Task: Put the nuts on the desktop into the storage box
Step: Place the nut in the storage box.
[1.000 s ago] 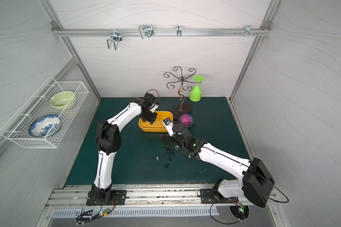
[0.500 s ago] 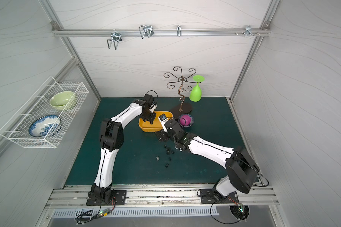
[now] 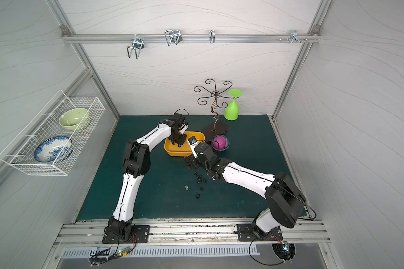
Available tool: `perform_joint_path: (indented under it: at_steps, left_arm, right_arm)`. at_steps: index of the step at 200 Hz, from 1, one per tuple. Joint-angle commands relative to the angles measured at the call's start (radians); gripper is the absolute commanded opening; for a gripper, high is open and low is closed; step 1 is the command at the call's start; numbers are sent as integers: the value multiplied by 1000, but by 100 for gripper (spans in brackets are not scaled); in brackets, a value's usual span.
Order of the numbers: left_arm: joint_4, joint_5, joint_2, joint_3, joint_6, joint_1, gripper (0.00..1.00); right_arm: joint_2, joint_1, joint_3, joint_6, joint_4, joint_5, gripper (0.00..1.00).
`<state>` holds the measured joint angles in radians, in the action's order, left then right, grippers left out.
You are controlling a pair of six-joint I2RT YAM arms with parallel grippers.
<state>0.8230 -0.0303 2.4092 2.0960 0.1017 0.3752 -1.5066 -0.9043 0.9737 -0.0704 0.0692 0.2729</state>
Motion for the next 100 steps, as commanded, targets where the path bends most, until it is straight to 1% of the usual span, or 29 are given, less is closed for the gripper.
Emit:
perform_joint_path:
  at_steps: [1, 23, 49, 66, 78, 100]
  left_arm:
    - [-42, 9, 6, 44, 21, 1, 43]
    - [-37, 33, -21, 43, 38, 1, 51]
    - [-12, 47, -81, 38, 38, 1, 52]
    - [-8, 55, -156, 8, 40, 1, 52]
    - [-19, 56, -213, -30, 41, 1, 54]
    - [-45, 44, -328, -120, 53, -1, 58]
  right_arm:
    - [5, -8, -8, 13, 25, 15, 99]
    - [22, -9, -4, 15, 3, 17, 99]
    - [58, -8, -14, 34, -19, 15, 99]
    - [96, -9, -31, 37, -37, 29, 99]
    - [125, -10, -35, 22, -69, 70, 99]
    - [179, -17, -17, -45, -227, 175, 99]
